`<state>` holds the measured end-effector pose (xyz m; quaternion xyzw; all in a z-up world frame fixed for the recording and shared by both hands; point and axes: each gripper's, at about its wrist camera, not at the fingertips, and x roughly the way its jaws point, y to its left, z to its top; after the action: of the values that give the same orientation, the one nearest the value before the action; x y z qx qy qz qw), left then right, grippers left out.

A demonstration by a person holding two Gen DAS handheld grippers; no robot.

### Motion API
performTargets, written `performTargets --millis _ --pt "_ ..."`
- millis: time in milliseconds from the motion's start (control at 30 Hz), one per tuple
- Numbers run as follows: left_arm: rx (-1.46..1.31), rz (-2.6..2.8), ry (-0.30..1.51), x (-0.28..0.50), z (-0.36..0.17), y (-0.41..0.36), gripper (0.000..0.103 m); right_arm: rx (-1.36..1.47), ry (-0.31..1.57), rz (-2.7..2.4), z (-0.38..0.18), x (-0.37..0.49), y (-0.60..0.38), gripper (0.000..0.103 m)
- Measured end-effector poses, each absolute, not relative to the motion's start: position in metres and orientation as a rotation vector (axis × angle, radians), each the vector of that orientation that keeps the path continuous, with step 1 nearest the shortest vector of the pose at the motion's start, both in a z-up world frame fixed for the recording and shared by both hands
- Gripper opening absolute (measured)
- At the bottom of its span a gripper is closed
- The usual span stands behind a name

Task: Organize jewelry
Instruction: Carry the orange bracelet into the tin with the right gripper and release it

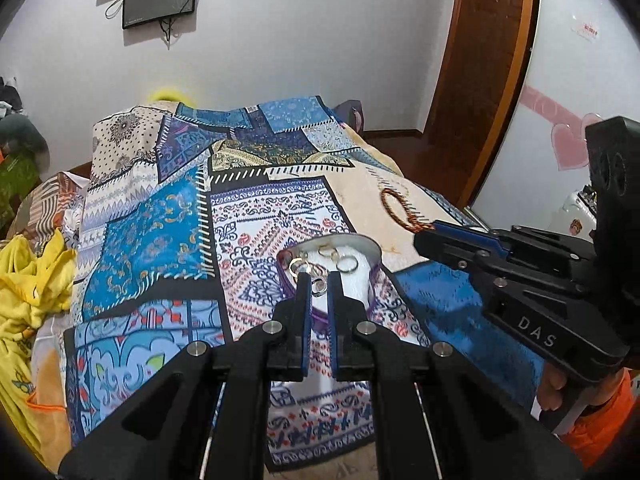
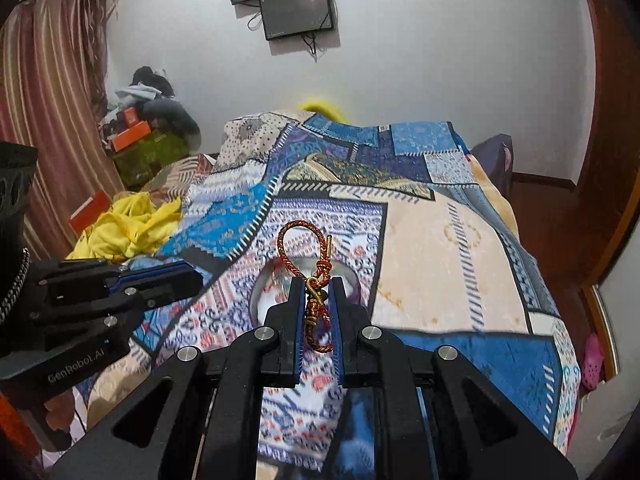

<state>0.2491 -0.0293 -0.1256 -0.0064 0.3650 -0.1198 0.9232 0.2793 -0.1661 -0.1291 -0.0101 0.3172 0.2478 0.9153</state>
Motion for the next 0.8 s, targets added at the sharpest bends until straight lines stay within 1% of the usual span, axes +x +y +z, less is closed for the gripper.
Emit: performTargets --millis 167,500,800 --pt "-0.019 -0.253 0.762 0.261 -0.129 -0.027 0.006 -0.047 0.674 0.545 -0.133 0.294 -0.151 0.01" --pt "-0.037 -0.3 0.823 0.287 -0.145 -0.03 0.006 -0.093 0.776 0.598 -0.155 0.322 -0.135 0.01" --pt "-0.064 -0.338 0.875 0.301 -0.156 -0.029 0.006 -0.131 0.834 0.595 -0.168 0.331 -0.134 0.01"
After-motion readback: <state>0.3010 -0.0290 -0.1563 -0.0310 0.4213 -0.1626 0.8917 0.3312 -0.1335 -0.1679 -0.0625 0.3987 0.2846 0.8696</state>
